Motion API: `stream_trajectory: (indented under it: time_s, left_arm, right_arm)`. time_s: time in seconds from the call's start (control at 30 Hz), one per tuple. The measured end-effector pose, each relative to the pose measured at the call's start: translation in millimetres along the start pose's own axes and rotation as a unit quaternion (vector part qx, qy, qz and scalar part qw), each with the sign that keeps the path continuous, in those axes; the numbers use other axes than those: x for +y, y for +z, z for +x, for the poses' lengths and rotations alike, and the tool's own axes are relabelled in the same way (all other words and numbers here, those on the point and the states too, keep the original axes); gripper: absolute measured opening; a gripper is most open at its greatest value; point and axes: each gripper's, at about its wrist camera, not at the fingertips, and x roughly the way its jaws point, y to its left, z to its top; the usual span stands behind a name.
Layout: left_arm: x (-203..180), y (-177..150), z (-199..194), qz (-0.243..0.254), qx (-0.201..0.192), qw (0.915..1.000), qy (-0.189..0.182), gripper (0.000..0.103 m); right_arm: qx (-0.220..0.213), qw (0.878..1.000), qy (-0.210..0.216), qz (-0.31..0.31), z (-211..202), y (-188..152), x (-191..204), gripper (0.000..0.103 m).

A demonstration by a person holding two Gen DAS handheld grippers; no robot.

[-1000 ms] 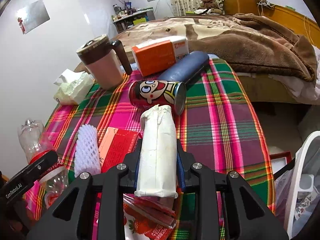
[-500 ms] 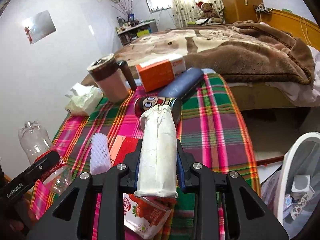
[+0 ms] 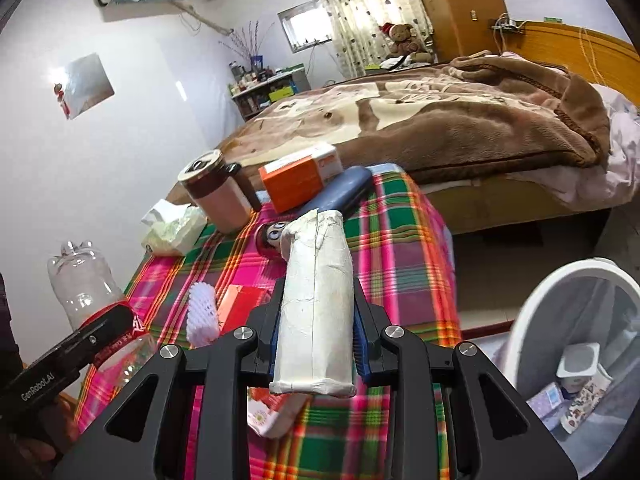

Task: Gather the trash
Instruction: 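Carry the bottle and wrapper over the white bin and open both grippers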

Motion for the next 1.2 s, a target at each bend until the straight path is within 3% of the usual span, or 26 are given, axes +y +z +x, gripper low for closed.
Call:
stream_trajectory:
  time_s: [0.4,0.87,1.2]
  left_arm:
    - [-81.3,-17.0,4.3,0.062,0.014,0.9968,-0.047,0.067]
    - [-195.8,-56.3,20.3,0.145,0.043,0.9817,-0.115,0.067]
    - [-249.3,-75.1,41.7,0.181,0.059,0.9719,-0.139,0.067]
  right_arm:
    - [-0.022,0.999,-0.033,0.036,-36.6,-6.8,-49.4,0.029]
    - [-0.044,0.991,-0.103,0.073,-77.4,-16.8,-115.0,0.029]
    - [-0.032,0.985,-0.149,0.077,-88.0,-27.3,-153.6,0.029]
